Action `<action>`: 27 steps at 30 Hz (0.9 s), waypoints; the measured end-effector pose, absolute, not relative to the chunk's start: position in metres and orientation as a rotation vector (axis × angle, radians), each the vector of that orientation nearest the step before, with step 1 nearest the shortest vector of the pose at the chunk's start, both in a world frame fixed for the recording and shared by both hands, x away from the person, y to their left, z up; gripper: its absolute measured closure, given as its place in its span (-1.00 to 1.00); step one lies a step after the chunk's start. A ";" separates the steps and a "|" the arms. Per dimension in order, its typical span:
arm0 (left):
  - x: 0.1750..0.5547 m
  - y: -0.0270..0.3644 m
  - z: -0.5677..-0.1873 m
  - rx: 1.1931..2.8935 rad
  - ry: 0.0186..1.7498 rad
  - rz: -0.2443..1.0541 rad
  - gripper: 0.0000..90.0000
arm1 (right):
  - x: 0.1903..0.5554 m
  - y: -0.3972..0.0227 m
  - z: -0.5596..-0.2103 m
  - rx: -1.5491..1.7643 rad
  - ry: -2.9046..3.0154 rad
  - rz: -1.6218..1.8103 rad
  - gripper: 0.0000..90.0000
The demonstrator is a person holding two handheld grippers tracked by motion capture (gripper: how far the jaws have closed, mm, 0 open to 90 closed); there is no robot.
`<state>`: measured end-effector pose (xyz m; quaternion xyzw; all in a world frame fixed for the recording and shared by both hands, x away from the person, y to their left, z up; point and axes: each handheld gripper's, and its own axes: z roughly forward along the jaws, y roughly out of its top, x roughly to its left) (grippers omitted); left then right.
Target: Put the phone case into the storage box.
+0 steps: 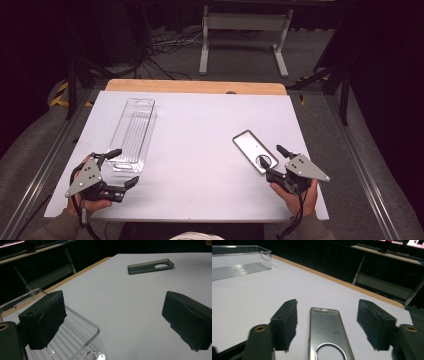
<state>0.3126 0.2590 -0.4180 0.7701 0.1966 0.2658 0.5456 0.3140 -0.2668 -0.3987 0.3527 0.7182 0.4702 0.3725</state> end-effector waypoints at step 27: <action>0.314 0.257 -0.422 1.855 0.459 0.608 -0.87 | 0.429 -0.229 -0.397 1.015 1.999 1.099 1.00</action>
